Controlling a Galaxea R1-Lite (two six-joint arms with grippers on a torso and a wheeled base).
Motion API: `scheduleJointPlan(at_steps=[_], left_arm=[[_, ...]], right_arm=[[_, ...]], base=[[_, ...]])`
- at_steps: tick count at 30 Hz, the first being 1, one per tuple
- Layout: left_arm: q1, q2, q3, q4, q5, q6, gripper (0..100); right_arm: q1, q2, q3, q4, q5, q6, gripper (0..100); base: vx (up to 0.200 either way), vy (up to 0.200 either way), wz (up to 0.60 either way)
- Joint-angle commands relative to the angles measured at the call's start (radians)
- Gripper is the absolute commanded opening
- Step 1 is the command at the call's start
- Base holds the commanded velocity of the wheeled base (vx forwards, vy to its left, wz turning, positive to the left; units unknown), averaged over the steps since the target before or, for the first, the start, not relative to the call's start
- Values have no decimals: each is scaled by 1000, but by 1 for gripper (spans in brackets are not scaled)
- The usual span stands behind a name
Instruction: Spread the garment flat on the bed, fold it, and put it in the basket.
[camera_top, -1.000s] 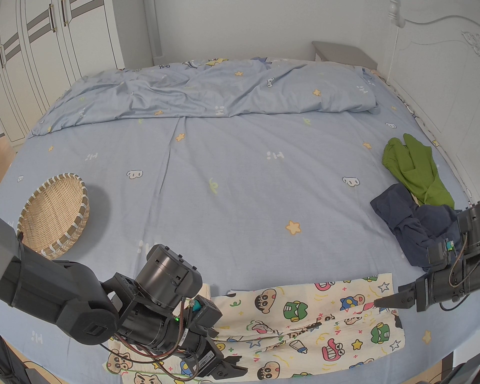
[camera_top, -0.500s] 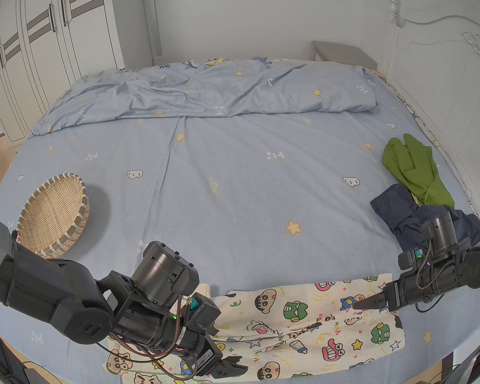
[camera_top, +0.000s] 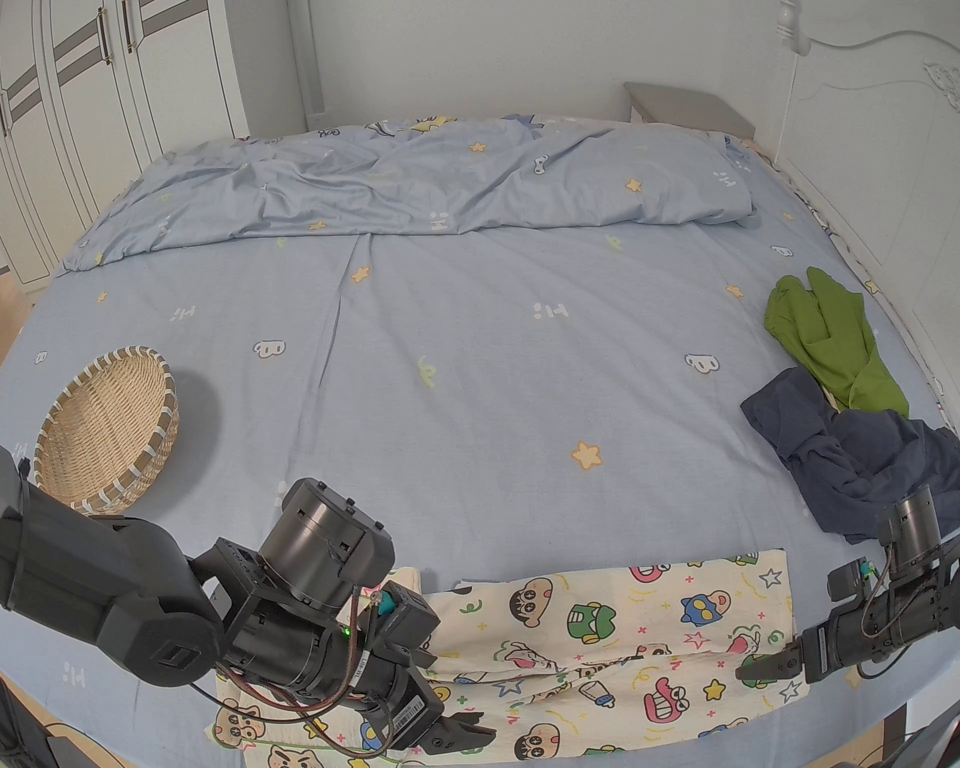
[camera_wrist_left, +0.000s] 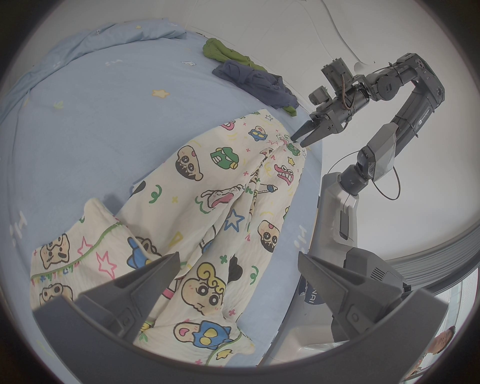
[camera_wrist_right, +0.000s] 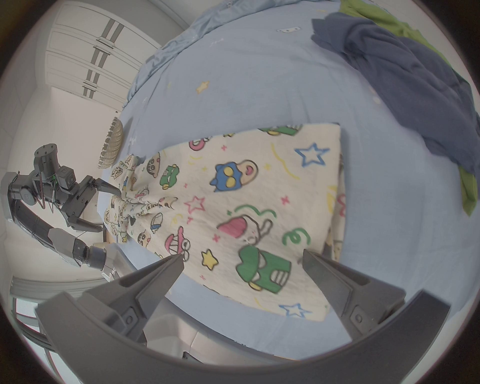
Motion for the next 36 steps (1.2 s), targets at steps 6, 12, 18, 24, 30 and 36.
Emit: scheduleJointPlan(at_steps=[6,12,18,24,30,36], left_arm=[[4,-15,-7,-1,0,-2,100],[4,-115,-26,-59,2,-127,100],[67,-162,-26,-73,3,-175,100],[255,-165,10,-73,3,-350,100],[389,-162,69,-77,2,-614,100],[487,-167,82,-77,-6,-664,100]], right_arm=[[-88,-21,43,-2,6,-45,100],[-99,-231,-2,53,9,-35,100],[-88,-313,-131,196,6,-35,100],[-89,-313,-310,266,10,-36,100],[-45,-268,-365,266,12,-35,100],[-13,-278,-336,266,10,-35,100]], base=[[0,0,0],[0,0,0],[0,0,0],[0,0,0],[0,0,0],[0,0,0]])
